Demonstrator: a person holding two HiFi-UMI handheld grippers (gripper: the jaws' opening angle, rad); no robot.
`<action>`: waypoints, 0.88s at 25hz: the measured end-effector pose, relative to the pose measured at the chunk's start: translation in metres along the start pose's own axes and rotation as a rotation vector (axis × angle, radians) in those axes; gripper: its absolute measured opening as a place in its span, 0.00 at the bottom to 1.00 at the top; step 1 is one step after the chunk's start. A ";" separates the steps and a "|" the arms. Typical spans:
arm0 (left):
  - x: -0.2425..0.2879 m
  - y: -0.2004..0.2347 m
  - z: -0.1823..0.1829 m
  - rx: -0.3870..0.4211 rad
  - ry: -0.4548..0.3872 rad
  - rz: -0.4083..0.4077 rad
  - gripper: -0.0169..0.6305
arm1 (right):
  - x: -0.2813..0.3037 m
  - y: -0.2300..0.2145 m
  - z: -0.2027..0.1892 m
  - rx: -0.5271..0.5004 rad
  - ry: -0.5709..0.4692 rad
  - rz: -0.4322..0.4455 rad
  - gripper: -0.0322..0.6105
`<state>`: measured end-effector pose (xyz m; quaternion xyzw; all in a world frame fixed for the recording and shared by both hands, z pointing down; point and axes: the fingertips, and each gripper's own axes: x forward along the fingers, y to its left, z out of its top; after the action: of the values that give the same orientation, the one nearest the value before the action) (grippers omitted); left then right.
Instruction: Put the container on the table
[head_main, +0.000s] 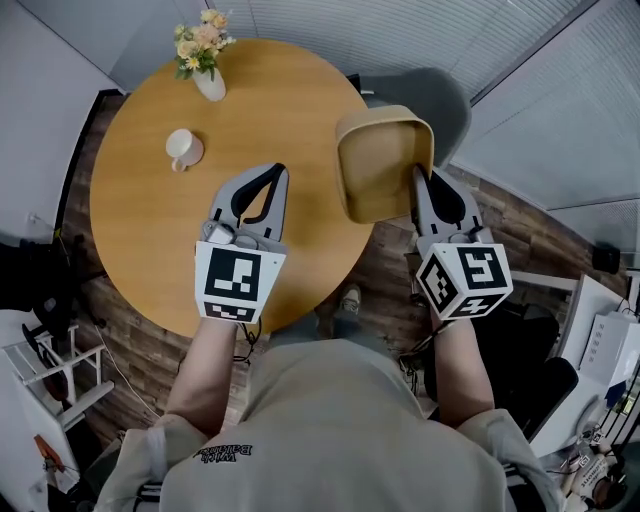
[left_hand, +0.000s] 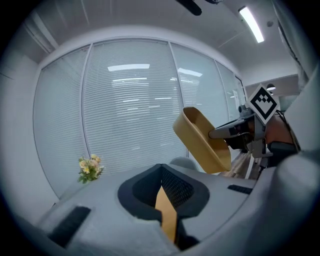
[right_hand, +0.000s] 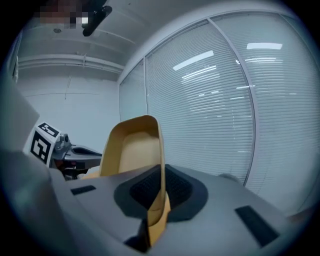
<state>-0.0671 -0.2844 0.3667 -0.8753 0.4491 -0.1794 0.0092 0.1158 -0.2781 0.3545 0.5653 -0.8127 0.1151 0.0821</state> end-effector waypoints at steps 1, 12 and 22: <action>0.005 -0.001 -0.006 -0.011 0.011 -0.007 0.06 | 0.005 -0.003 -0.008 0.004 0.015 -0.005 0.10; 0.051 -0.010 -0.064 -0.117 0.117 -0.082 0.06 | 0.067 -0.027 -0.106 0.100 0.198 -0.013 0.10; 0.079 -0.015 -0.126 -0.263 0.216 -0.121 0.06 | 0.099 -0.043 -0.201 0.185 0.377 -0.064 0.10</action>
<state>-0.0541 -0.3201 0.5113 -0.8700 0.4133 -0.2125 -0.1644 0.1227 -0.3258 0.5778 0.5643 -0.7505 0.2905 0.1842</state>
